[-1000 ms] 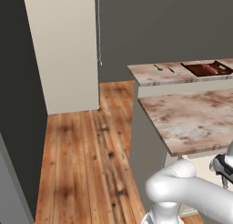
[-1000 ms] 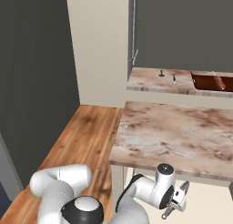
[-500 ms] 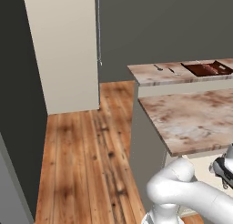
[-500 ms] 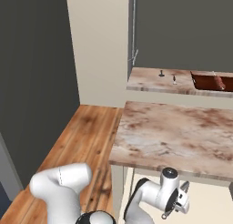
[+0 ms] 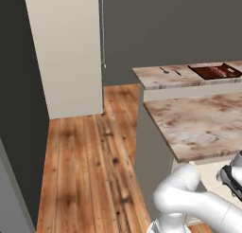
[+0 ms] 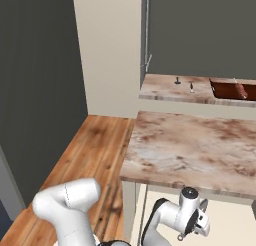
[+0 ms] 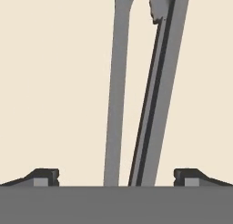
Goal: Take the tongs from the drawer on the right and place them on the dining counter next to the tray containing the kebab skewer.
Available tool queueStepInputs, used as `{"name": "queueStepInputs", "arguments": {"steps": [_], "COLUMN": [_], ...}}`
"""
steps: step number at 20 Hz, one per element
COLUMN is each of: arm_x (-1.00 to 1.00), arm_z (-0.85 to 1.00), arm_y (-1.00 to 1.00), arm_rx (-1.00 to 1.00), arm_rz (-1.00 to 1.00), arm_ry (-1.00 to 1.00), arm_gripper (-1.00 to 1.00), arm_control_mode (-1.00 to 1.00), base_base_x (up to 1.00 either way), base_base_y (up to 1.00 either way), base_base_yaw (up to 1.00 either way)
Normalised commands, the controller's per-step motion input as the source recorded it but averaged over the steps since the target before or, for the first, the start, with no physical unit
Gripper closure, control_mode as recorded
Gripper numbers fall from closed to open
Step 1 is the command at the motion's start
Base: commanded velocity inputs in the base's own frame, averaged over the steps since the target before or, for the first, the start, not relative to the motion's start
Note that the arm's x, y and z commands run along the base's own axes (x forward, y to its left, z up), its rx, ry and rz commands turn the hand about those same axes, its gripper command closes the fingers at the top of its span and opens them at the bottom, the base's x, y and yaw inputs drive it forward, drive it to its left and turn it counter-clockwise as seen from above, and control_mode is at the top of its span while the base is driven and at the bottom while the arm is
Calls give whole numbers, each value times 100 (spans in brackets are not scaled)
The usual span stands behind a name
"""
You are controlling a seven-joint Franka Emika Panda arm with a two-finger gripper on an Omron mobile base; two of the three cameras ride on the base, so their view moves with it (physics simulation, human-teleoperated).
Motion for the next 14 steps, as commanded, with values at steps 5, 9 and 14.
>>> {"name": "queueStepInputs", "arguments": {"steps": [5,9,14], "arm_x": [4,-3,-33], "arm_z": [-32,-39,1], "arm_y": [-17,-1,0], "arm_rx": [3,9,3], "arm_rz": [0,2,5], "arm_ry": [0,0,0], "arm_gripper": [-100,100,100], "arm_control_mode": [-100,-100,-100], "base_base_x": [0,0,0], "base_base_y": [0,0,0], "base_base_yaw": [0,0,0]}}
